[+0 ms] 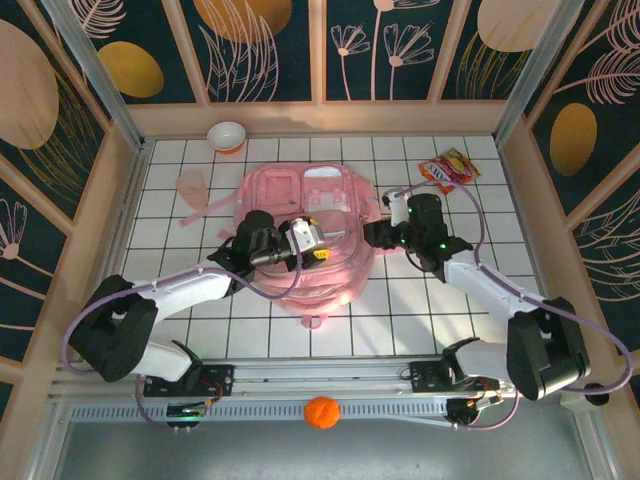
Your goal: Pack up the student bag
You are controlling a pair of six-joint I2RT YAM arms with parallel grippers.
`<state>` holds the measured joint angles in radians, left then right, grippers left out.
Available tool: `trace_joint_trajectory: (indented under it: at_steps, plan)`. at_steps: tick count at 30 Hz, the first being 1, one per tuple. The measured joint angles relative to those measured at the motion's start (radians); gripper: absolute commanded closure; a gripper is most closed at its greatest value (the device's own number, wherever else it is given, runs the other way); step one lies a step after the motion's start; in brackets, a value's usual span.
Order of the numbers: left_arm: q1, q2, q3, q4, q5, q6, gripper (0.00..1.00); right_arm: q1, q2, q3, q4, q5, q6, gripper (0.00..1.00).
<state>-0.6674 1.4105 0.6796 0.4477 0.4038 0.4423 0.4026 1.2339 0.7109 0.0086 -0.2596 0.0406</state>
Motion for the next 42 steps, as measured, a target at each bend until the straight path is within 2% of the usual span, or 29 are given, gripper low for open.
trace_joint_trajectory:
  at_steps: [8, 15, 21, 26, 29, 31, 33, 34, 35, 36, 40, 42]
  plan:
    - [0.04, -0.156, -0.011, 0.035, -0.137, -0.191, 0.34, 0.028, -0.049, 0.053, 0.023, -0.019, 0.071, 0.53]
    - [0.068, -0.159, -0.172, 0.09, -0.2, -0.37, 0.35, 0.175, 0.074, -0.013, 0.212, -0.022, 0.207, 0.68]
    - [0.065, -0.1, -0.327, 0.11, -0.255, -0.469, 0.36, 0.238, 0.203, -0.209, 0.378, 0.063, 0.368, 0.7]
    - [0.064, -0.103, -0.346, 0.127, -0.305, -0.51, 0.3, 0.248, 0.202, -0.234, 0.412, 0.107, 0.411, 0.69]
    - [0.066, -0.152, -0.338, 0.107, -0.352, -0.536, 0.26, 0.248, 0.157, -0.211, 0.355, 0.137, 0.395, 0.61]
    - [0.069, -0.199, -0.319, 0.084, -0.397, -0.554, 0.23, 0.244, 0.105, -0.183, 0.303, 0.171, 0.363, 0.44]
    - [0.091, -0.264, -0.286, 0.076, -0.444, -0.564, 0.22, 0.225, 0.032, -0.144, 0.255, 0.212, 0.314, 0.32]
    - [0.111, -0.291, -0.274, 0.077, -0.46, -0.568, 0.2, 0.208, -0.002, -0.129, 0.244, 0.223, 0.29, 0.19]
    - [0.144, -0.323, -0.264, 0.087, -0.477, -0.57, 0.08, 0.177, -0.045, -0.113, 0.236, 0.238, 0.265, 0.01]
    - [0.18, -0.347, -0.261, 0.1, -0.492, -0.576, 0.01, 0.135, -0.084, -0.104, 0.234, 0.24, 0.247, 0.01]
    - [0.36, -0.417, -0.289, 0.179, -0.593, -0.583, 0.01, -0.118, -0.205, -0.107, 0.245, 0.26, 0.182, 0.01]
    - [0.414, -0.433, -0.333, 0.226, -0.65, -0.578, 0.01, -0.23, -0.238, -0.145, 0.287, 0.27, 0.146, 0.01]
